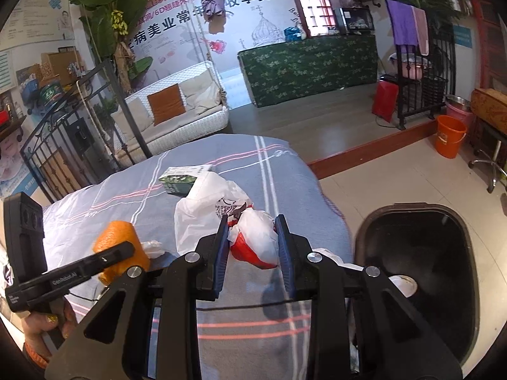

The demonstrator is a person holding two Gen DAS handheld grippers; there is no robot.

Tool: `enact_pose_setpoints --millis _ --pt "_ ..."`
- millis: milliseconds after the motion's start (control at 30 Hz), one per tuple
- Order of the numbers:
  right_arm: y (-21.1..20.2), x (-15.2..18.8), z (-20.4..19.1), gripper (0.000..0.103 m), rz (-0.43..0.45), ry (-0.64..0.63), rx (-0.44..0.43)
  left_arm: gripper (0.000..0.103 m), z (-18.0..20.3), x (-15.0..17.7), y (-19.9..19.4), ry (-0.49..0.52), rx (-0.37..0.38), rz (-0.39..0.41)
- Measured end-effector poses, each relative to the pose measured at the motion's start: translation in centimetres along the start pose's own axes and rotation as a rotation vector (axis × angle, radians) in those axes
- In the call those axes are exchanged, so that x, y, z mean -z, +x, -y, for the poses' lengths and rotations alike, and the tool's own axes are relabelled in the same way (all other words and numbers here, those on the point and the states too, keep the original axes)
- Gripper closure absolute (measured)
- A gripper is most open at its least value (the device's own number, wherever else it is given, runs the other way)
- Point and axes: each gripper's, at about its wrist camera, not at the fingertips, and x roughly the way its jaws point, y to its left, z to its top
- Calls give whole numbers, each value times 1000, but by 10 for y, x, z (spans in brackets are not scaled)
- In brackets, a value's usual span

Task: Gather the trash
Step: 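Grasp the orange peel with the left tool while the right tool carries the white bag toward the bin, then carry the white plastic bag over the black bin and open the right tool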

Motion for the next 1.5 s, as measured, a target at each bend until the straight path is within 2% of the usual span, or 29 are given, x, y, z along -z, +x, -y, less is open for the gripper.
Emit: enact_pose_setpoints --millis 267,533,633,900,967,1033,1100,1233,1500 --pt "-23 16 54 74 2 78 104 90 39 5 11 58 103 -17" --pt "-30 43 105 74 -39 164 201 91 88 19 30 144 184 -59" --pt "-27 52 122 74 -62 196 227 91 113 25 41 194 215 -77" --pt "-15 76 148 72 -110 254 258 91 142 39 52 258 254 -103" --pt "-13 80 155 60 -107 276 273 90 147 40 53 270 254 -105" --pt "-11 85 160 56 -105 295 281 91 150 43 54 280 251 -103" --pt "-8 88 164 41 -115 304 291 91 152 44 56 284 252 -105" --pt "-11 87 170 37 -109 327 294 91 150 44 62 269 247 -120" --pt "-29 78 174 34 -63 341 316 91 178 49 65 347 291 -118"
